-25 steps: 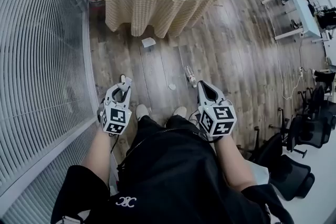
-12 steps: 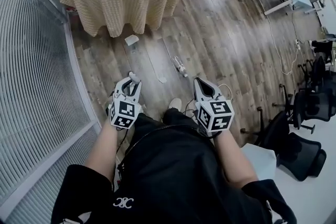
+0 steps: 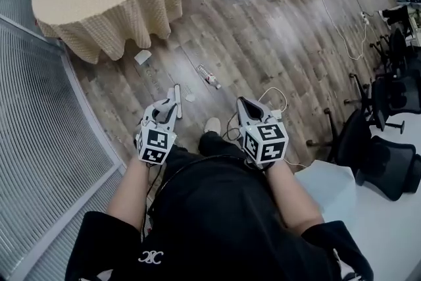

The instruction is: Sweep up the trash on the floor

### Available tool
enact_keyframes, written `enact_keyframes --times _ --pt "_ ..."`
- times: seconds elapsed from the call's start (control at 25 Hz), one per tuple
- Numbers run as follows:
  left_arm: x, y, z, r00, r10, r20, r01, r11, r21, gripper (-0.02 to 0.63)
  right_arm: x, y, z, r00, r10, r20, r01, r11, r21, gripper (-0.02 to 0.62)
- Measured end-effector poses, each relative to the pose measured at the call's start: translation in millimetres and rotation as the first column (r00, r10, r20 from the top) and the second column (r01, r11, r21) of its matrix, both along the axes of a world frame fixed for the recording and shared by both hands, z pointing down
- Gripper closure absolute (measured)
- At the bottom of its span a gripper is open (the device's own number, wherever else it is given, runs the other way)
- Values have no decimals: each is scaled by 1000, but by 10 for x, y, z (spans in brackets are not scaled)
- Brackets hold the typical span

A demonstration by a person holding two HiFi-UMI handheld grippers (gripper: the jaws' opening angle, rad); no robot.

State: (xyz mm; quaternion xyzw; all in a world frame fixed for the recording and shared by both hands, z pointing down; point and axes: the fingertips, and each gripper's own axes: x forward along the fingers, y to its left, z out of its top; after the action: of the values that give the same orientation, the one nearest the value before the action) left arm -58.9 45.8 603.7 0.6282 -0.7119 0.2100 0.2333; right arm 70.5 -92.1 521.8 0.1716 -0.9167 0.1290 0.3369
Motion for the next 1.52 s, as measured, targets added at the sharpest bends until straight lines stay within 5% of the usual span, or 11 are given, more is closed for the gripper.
enact_keyframes --times 0.24,0.52,0.72,1.0,1.12,1.24,1.52 --pt "177 -487 -5 1000 14 7 -13 1000 -27 520 281 -492 117 1000 28 12 -28 999 -28 581" --pt "67 -803 -224 996 -78 47 80 996 -48 520 337 -1016 246 999 1 45 2 998 -65 581" --pt "-287 -859 -540 980 -177 94 179 984 -9 520 197 -1242 305 998 -15 67 20 997 -74 581" --pt "-1081 -816 -803 959 -215 186 216 976 17 520 -207 -1278 277 996 8 90 -2 997 -74 581" --pt "-1481 -808 -737 959 -162 234 167 986 0 520 -459 -1276 346 996 53 74 -48 997 -66 581" --pt "-1779 -828 -558 963 -26 267 42 998 -53 520 -703 -1247 438 990 139 35 -136 988 -73 581" --pt "-2874 -597 -74 947 167 274 -132 981 -144 520 -1255 -937 439 920 392 13 -386 910 -154 581"
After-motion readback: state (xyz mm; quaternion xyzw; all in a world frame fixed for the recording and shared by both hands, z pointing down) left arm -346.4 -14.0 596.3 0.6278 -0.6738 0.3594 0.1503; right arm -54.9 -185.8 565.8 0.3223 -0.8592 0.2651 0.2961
